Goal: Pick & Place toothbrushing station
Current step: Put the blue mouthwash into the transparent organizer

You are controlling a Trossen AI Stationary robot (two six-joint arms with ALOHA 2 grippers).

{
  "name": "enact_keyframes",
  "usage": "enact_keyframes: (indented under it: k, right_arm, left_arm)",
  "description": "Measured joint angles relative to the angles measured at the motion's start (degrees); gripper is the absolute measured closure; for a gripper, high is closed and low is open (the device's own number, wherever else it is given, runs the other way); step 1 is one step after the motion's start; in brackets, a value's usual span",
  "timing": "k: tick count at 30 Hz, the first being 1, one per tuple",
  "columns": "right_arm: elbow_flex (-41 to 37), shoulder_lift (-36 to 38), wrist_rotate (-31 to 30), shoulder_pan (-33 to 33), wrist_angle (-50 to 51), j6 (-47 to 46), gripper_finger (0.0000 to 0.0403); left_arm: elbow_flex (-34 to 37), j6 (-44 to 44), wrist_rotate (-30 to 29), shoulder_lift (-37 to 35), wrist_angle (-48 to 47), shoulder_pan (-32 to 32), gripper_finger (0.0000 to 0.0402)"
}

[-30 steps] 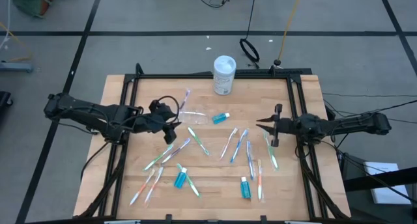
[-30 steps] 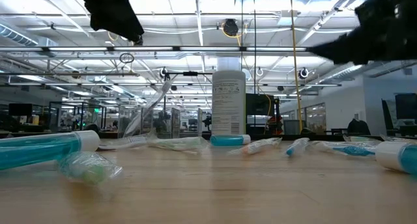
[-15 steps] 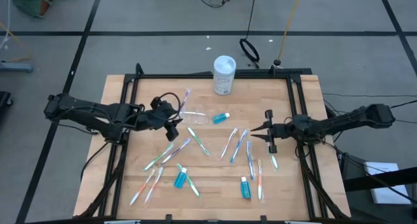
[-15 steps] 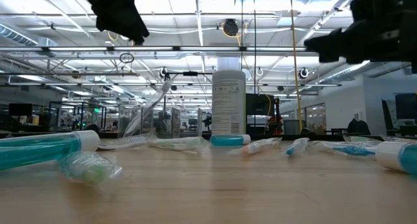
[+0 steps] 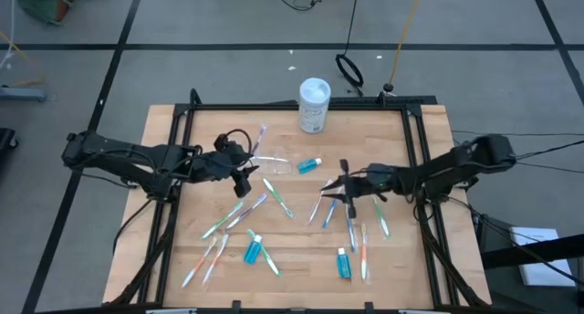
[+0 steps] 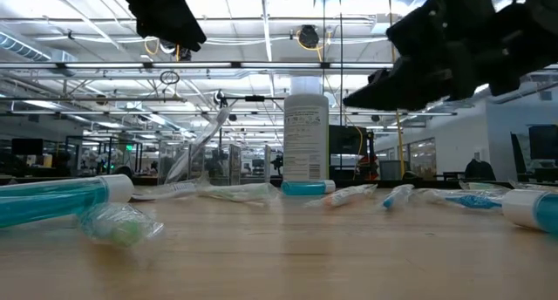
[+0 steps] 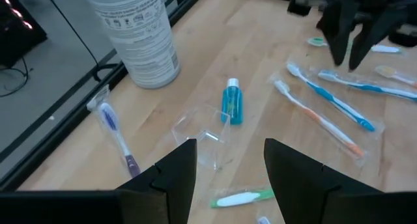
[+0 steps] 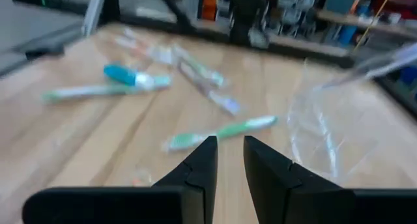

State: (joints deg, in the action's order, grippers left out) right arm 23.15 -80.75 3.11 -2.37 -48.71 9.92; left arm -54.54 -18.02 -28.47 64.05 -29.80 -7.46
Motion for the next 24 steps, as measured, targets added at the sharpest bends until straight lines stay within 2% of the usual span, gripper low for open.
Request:
enact_keyframes:
  k: [7,13,21,24]
  right_arm:
    - [1.36,-3.97,0.00,0.00,-2.52,-1.84,0.0337]
    - [1.41,-4.26,-0.11,0.02,-3.86,-5.27,0.0337]
    - [1.43,-4.24,-12.04,0.45,-8.60,5.89,0.0337]
    - [1.43,-4.24,-14.83,1.71,-8.65,8.39,0.0337]
  left_arm:
    - [0.00,0.35,0.04,0.02,-0.04,0.00,0.0215]
    - [0.00,0.33,0.04,0.01,-0.02,0.00,0.0215]
    - [0.00,0.31,0.02,0.02,0.04,0.00,0.0215]
    - [0.00,0.29,0.02,0.00,0.09,0.00,0.0215]
